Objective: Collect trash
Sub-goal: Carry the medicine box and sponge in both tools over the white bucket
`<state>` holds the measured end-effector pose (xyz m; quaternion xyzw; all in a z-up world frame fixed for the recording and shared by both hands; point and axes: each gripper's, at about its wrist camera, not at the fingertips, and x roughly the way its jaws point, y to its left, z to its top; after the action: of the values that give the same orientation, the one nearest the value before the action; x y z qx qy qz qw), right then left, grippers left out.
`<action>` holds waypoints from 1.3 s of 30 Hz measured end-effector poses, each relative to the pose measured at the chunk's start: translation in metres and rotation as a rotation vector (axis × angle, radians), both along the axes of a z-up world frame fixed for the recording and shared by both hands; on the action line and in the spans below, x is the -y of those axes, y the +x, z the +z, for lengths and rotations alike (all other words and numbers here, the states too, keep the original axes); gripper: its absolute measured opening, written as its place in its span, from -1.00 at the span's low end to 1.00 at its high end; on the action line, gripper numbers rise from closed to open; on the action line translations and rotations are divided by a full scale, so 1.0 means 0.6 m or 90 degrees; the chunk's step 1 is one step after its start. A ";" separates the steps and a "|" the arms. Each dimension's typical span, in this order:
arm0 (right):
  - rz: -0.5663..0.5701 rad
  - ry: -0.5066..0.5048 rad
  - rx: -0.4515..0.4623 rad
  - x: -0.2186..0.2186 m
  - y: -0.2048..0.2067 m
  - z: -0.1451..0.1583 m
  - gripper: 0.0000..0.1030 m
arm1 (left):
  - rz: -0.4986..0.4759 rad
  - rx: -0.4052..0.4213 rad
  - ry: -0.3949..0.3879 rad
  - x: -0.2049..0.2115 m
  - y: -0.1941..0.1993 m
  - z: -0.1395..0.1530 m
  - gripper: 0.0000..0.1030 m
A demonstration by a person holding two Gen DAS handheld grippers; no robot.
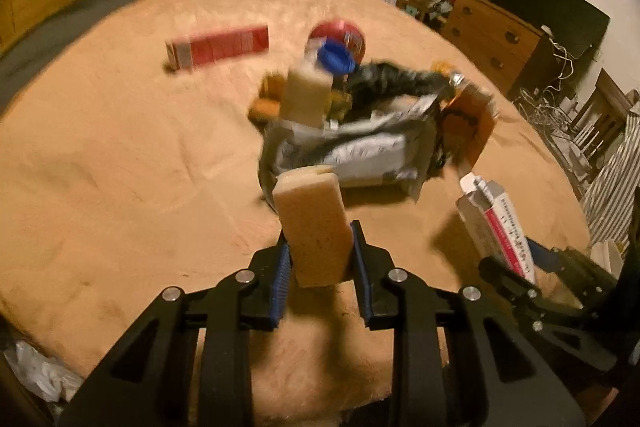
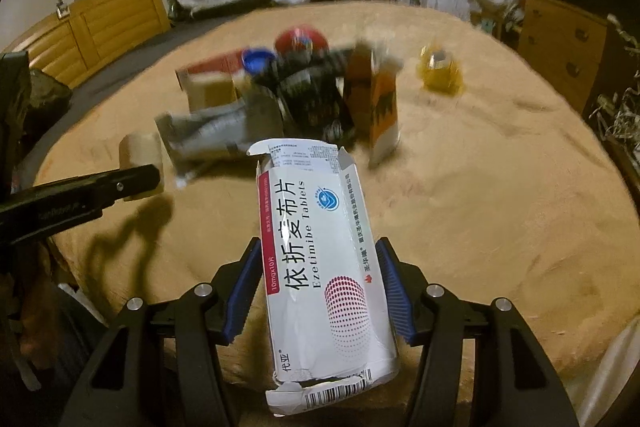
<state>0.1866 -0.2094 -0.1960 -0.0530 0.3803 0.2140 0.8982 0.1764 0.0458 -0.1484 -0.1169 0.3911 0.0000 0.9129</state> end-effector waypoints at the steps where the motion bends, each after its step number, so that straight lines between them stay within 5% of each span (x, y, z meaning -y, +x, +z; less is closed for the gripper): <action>1: -0.003 0.005 0.019 0.002 -0.009 0.015 0.13 | 0.001 0.012 0.014 0.002 -0.008 0.011 -0.49; 11: -0.028 0.052 0.213 0.020 -0.111 0.176 0.15 | 0.019 0.173 0.102 0.024 -0.105 0.154 -0.49; 18: -0.049 0.080 0.305 0.048 -0.167 0.243 0.18 | 0.043 0.259 0.153 0.037 -0.148 0.212 -0.49; 30: -0.060 0.097 0.305 0.094 -0.205 0.292 0.18 | 0.003 0.273 0.153 0.076 -0.150 0.240 -0.49; 39: -0.160 0.068 0.295 0.267 -0.233 0.336 0.18 | -0.130 0.257 0.096 0.203 -0.101 0.245 -0.48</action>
<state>0.0466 -0.3697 0.0055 -0.0054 0.1567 0.1028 0.9823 0.1160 -0.0759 -0.0014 -0.0054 0.2094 -0.0867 0.9740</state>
